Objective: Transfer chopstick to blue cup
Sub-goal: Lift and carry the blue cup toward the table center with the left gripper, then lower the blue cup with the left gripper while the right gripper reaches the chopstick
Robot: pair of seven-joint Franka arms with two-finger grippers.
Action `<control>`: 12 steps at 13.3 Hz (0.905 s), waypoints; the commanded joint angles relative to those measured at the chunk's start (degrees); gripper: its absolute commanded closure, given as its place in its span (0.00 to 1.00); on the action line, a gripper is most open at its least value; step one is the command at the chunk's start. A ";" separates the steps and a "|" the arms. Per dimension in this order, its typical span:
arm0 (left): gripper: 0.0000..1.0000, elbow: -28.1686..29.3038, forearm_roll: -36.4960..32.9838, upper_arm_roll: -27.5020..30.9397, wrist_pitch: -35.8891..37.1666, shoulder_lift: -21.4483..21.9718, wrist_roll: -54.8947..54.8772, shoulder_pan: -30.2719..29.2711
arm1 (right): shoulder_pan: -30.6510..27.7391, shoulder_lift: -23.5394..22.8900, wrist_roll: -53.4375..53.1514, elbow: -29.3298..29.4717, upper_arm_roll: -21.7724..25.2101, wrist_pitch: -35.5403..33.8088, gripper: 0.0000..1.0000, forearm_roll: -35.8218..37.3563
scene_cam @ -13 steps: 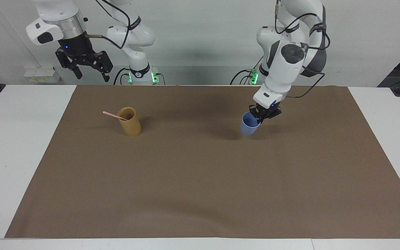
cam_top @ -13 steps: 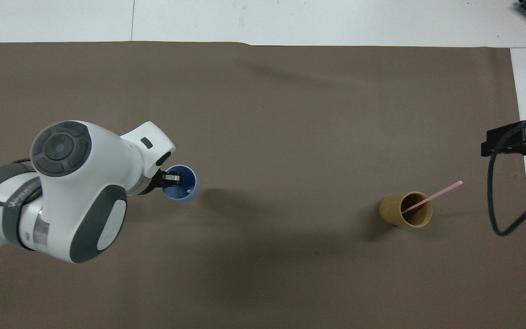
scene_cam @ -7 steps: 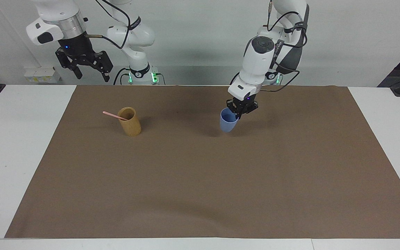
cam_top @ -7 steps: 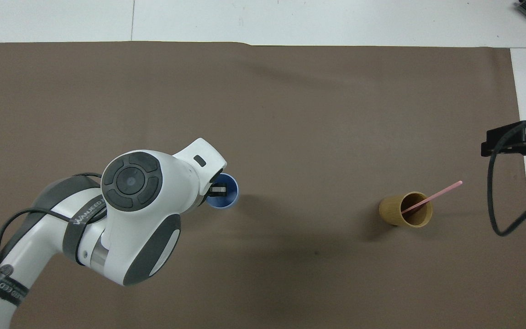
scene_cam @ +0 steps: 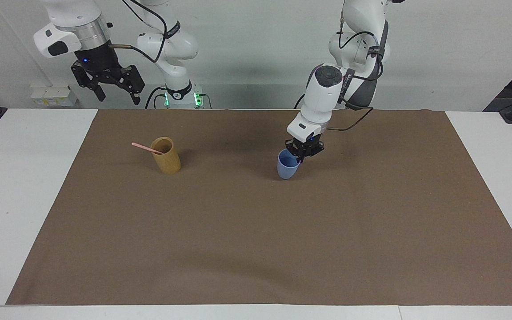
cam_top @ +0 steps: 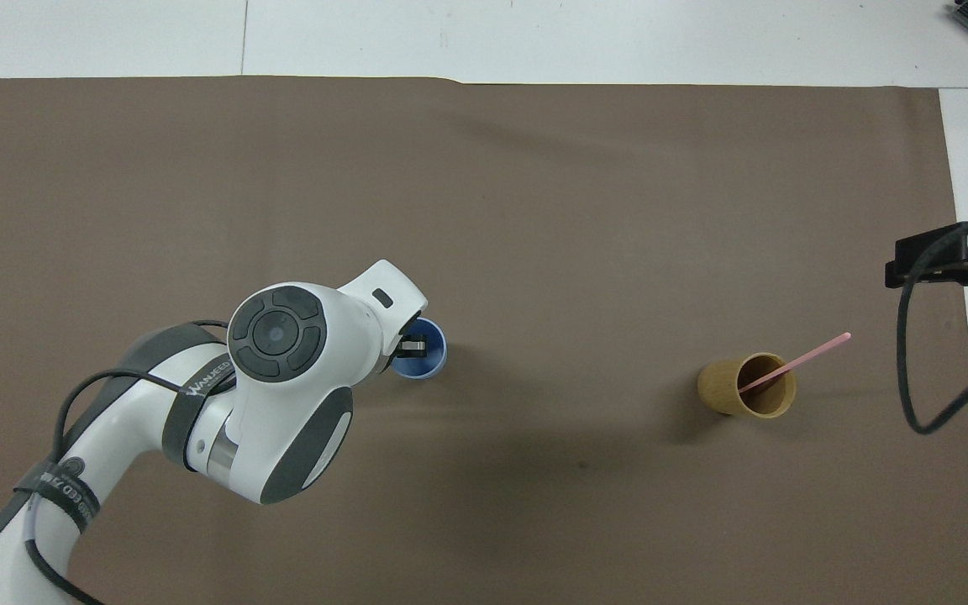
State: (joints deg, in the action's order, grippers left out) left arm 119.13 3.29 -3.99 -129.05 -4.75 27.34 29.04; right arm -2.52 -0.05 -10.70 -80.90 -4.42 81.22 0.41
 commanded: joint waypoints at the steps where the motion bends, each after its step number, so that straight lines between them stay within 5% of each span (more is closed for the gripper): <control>1: 1.00 0.84 0.05 1.00 -1.20 0.62 0.25 1.46 | -0.56 0.66 2.08 -1.71 -0.06 1.48 0.00 -1.38; 4: 0.93 0.75 0.05 1.00 -0.85 0.53 -0.10 1.46 | -0.64 1.97 2.78 -7.15 0.11 7.18 0.00 -1.38; 6: 0.68 0.66 0.05 1.00 -0.76 0.53 -0.10 1.46 | -1.87 1.98 3.14 -9.97 0.29 10.26 0.00 -1.99; 11: 0.28 0.05 0.05 1.00 -0.68 0.27 0.08 1.37 | -4.42 0.75 6.39 -16.30 0.29 16.68 0.00 -4.27; 12: 0.01 -0.04 -0.04 1.09 -0.68 0.27 -0.10 1.45 | -4.51 0.23 6.39 -18.31 0.29 18.43 0.00 -5.50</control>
State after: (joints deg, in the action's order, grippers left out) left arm 119.05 3.29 -3.94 -129.11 -4.77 27.31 29.41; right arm -5.96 -0.15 -6.17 -95.19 -3.83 96.36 -2.37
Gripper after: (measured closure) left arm 0.291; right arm 0.000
